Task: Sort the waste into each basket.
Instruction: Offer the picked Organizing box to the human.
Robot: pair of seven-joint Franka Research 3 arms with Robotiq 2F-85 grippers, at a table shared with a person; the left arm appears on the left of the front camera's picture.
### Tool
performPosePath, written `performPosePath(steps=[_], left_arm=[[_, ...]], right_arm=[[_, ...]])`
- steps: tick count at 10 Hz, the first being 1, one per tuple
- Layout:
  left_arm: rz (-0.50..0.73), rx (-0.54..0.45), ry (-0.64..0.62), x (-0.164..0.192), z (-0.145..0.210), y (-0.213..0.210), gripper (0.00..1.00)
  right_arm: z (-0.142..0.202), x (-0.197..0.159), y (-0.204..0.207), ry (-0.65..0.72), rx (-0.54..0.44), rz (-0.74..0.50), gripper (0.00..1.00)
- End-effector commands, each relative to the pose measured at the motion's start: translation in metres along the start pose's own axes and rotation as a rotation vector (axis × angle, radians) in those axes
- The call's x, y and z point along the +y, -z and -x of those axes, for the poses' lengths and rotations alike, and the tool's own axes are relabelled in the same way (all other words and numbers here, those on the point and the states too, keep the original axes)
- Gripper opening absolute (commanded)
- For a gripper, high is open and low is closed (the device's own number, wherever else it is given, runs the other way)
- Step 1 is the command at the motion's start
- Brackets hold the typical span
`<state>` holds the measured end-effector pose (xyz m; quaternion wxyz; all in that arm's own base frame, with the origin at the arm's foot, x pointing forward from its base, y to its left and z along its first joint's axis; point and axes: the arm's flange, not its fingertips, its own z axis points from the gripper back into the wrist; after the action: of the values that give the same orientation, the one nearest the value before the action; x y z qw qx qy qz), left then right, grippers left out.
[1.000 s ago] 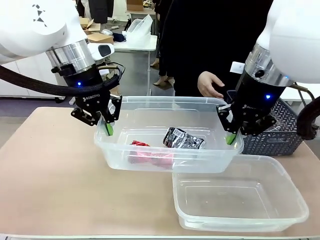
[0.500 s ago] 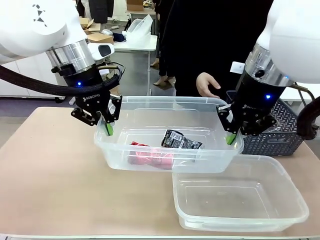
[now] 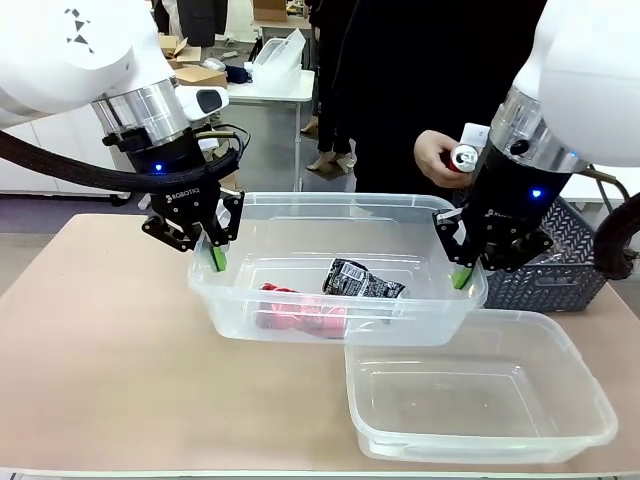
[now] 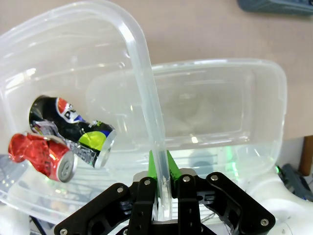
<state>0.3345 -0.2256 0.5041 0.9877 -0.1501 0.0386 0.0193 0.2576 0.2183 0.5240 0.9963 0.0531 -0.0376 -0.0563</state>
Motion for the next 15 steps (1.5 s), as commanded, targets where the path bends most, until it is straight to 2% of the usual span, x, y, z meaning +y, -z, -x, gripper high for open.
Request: performPosePath(steps=[1, 15], left_arm=[[0.003, -0.013, -0.018, 0.004, 0.0005, -0.0038, 0.05], [0.003, -0.013, -0.018, 0.004, 0.0005, -0.0038, 0.05]], right_arm=[[-0.0012, -0.0009, -0.0035, -0.006, 0.007, -0.008, 0.06], [-0.0012, -0.0009, -0.0035, -0.006, 0.007, -0.008, 0.06]])
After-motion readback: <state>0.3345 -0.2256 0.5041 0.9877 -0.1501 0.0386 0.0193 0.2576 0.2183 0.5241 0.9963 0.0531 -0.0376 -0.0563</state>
